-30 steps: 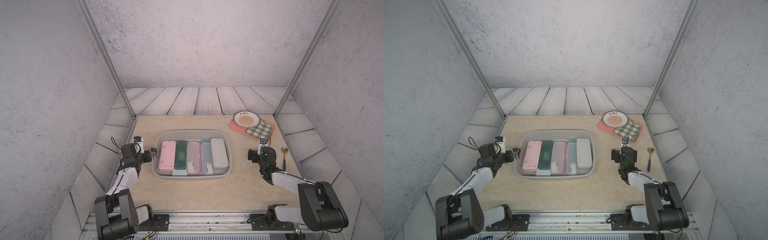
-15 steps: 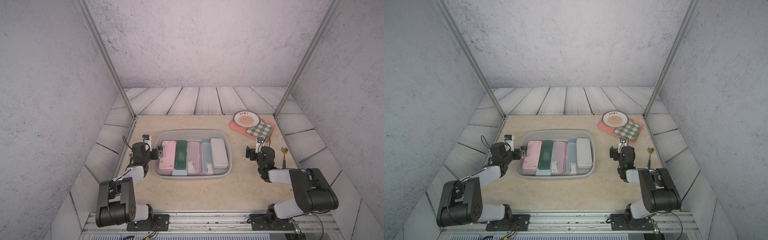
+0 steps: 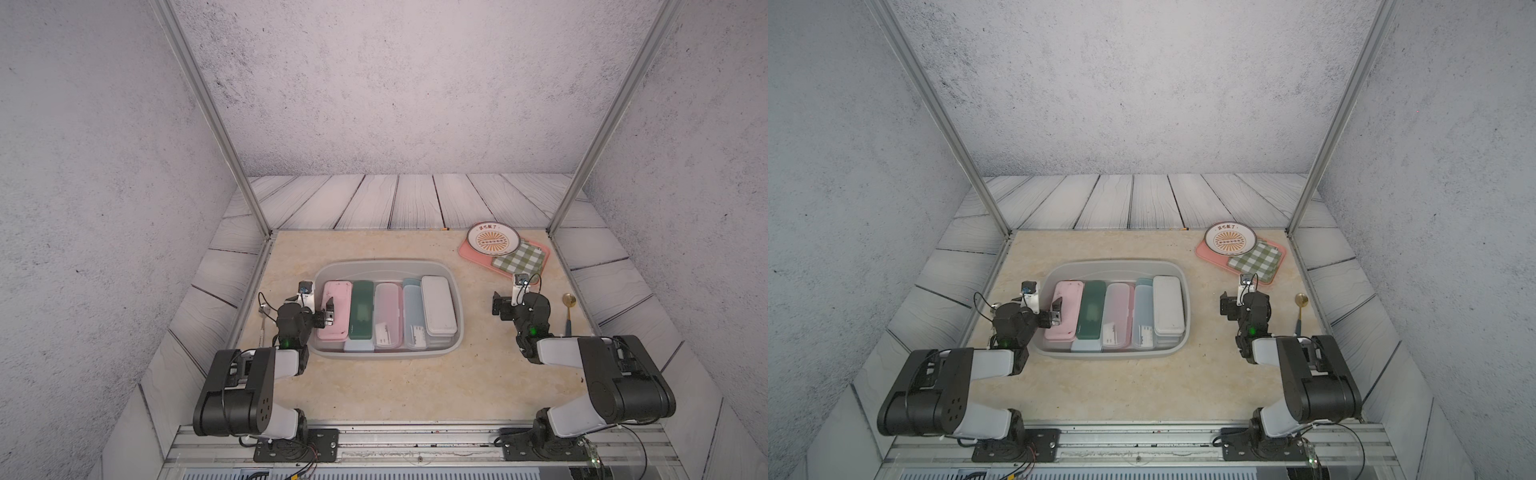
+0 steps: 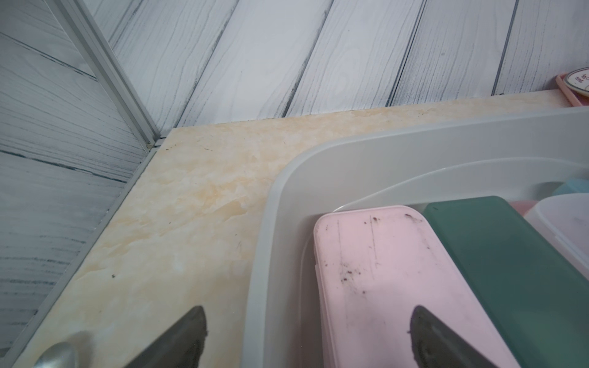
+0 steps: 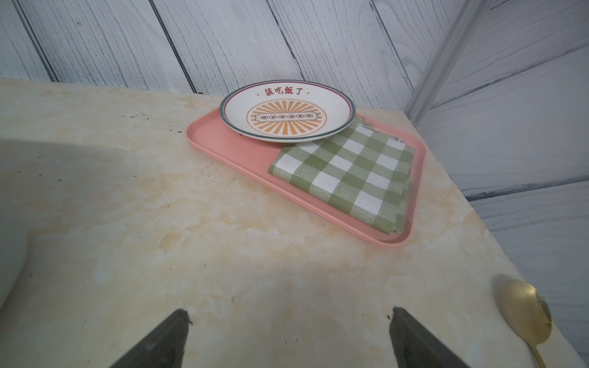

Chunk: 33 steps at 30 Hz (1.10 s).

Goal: Put the pencil case into the storage box
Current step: Reset both arms

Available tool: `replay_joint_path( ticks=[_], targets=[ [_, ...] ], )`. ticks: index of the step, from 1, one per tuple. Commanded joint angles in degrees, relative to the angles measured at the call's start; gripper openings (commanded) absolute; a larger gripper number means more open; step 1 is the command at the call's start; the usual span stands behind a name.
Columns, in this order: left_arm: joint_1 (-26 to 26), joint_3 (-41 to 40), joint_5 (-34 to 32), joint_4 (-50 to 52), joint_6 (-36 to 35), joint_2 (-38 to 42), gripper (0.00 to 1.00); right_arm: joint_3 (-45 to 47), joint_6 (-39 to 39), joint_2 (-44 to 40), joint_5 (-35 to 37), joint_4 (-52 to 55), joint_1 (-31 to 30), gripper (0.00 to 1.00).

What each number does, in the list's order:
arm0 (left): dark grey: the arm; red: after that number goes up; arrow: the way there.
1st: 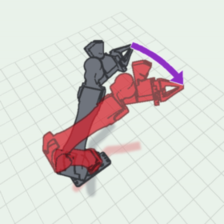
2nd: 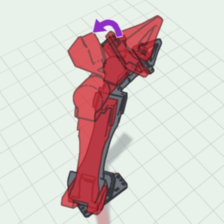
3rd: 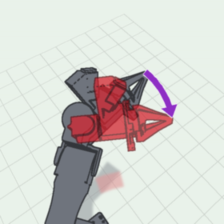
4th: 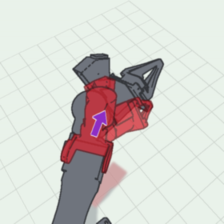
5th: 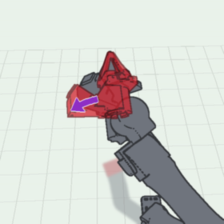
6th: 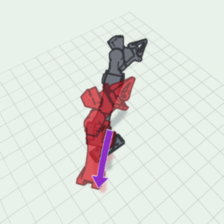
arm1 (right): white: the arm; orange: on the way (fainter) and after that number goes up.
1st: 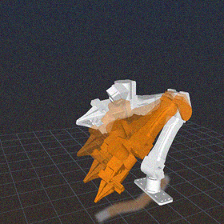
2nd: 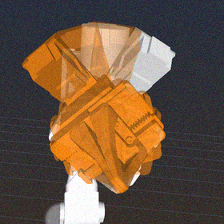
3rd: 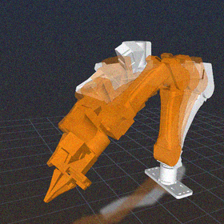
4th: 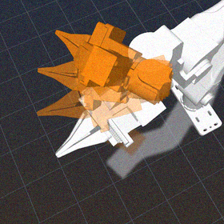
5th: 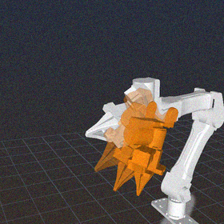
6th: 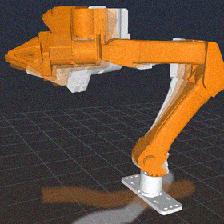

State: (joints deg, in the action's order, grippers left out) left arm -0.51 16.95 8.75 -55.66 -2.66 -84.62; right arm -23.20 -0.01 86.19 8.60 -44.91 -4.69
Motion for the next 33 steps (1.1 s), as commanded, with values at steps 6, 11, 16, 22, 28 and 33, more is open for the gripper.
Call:
replay_joint_path(
  ticks=[6,11,16,22,28,33],
  targets=[
    [-0.1,10.76,-8.91,13.88,3.54,-3.54,1.0,-2.11,2.47,1.49,5.02,1.55,0.38,0.99],
    [-0.27,10.43,-8.75,14.06,3.61,-3.18,1.0,-2.08,2.47,1.38,5.02,1.5,0.31,0.99],
    [-0.28,10.11,-8.75,13.66,3.61,-2.96,1.0,-2.11,2.47,1.45,5.02,1.56,0.35,0.99],
    [-0.26,10.09,-8.75,13.64,3.62,-2.93,1.0,-2.15,2.47,1.45,4.98,1.62,0.33,0.99],
    [0.08,10.57,-11.11,14.28,4.09,-3.18,1.0,-2.68,2.63,1.61,3.34,2.7,0.91,0.99],
    [0.27,10.51,-11.65,14.33,4.01,-3.16,1.0,-2.79,2.74,1.7,3.26,2.7,1.07,0.99]
  ],
)
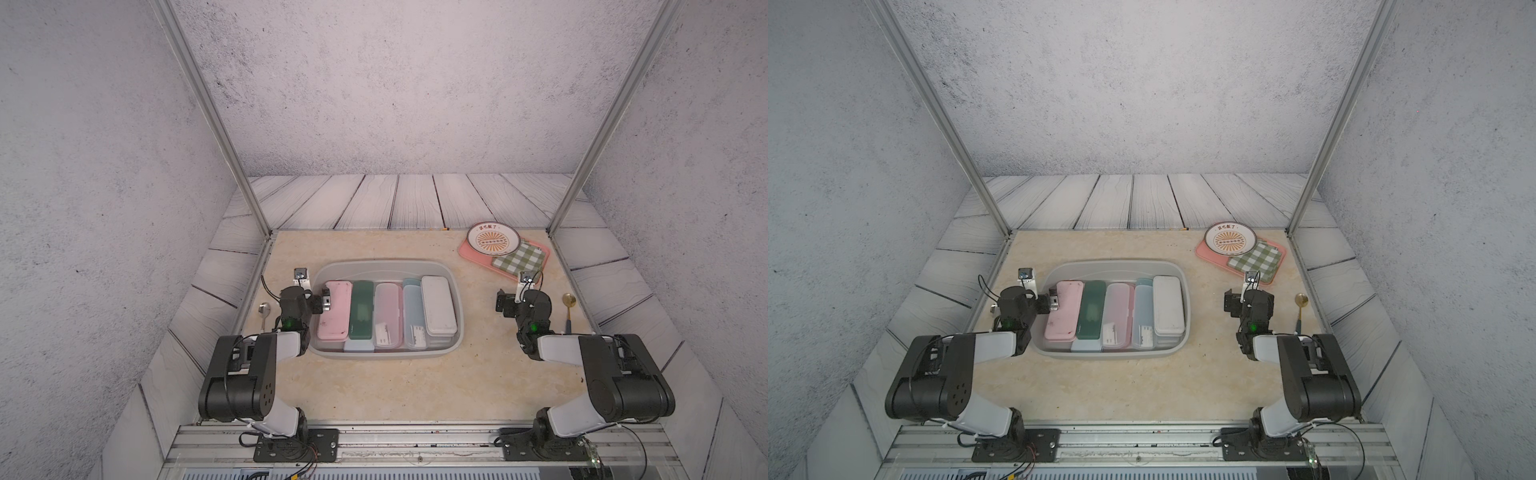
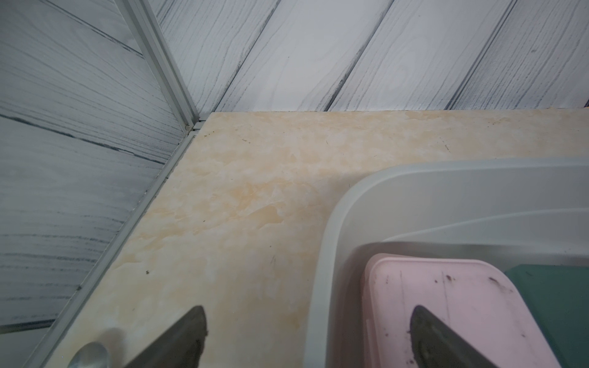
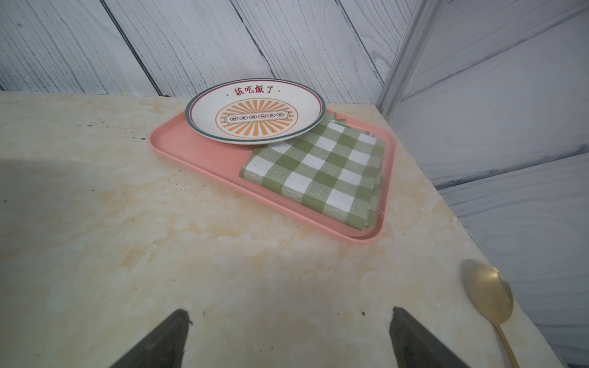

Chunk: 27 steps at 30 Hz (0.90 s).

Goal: Put the pencil case into the storage box
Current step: Reset both arms

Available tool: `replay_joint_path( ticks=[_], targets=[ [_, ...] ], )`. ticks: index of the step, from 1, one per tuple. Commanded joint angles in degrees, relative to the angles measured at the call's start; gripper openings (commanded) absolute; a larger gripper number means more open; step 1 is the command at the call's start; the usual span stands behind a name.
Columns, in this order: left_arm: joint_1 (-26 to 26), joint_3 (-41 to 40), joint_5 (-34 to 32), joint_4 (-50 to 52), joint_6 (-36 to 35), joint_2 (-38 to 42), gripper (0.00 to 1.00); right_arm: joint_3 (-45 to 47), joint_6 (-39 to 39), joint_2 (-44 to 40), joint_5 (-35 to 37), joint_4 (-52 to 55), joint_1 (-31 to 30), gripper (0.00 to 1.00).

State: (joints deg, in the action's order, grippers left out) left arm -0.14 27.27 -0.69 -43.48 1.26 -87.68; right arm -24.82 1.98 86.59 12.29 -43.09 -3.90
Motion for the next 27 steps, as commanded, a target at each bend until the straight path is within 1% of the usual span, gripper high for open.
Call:
replay_joint_path(
  ticks=[1,27],
  targets=[
    [-0.06,0.24,-2.21,2.11,0.11,-0.1,1.0,-1.11,0.75,1.25,-0.52,0.88,0.3,0.99],
    [0.06,0.13,-2.39,1.93,0.14,-0.04,1.0,-1.37,0.92,1.09,-1.89,1.41,0.83,0.99]
  ],
)
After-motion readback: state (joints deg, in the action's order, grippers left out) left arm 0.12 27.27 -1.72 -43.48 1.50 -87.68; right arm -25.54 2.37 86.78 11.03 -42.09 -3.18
